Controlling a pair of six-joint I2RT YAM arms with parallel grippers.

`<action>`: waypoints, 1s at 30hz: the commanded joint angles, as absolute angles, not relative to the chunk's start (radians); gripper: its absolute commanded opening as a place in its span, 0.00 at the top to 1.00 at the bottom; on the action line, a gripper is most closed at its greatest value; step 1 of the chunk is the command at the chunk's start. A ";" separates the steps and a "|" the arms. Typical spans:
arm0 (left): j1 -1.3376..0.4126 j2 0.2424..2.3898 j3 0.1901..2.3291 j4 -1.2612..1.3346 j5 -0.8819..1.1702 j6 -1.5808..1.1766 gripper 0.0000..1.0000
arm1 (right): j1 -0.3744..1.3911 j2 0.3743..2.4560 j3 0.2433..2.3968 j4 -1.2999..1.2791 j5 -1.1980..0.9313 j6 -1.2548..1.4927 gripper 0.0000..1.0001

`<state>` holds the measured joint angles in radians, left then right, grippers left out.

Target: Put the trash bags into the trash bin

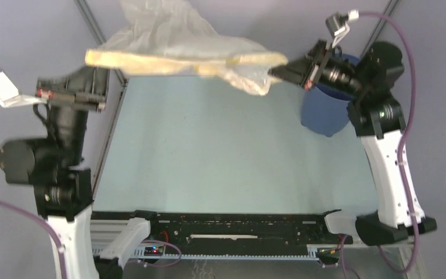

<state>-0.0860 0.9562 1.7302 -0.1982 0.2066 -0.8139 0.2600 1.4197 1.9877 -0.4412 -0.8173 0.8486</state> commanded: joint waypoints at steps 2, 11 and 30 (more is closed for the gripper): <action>-0.086 0.897 1.203 -0.307 0.105 -0.893 1.00 | 0.246 1.384 1.489 -0.325 -0.892 0.832 1.00; -0.141 0.937 0.657 -0.430 0.363 -0.868 1.00 | 0.475 1.454 1.199 -0.783 -0.567 0.364 1.00; -0.125 0.904 0.921 -0.414 0.324 -0.877 1.00 | 0.295 1.353 1.405 -0.796 -0.686 0.434 1.00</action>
<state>-0.1398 0.9447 1.1061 -0.3275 0.3004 -0.8547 0.2905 1.4025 1.6333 -0.8143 -0.6441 0.3798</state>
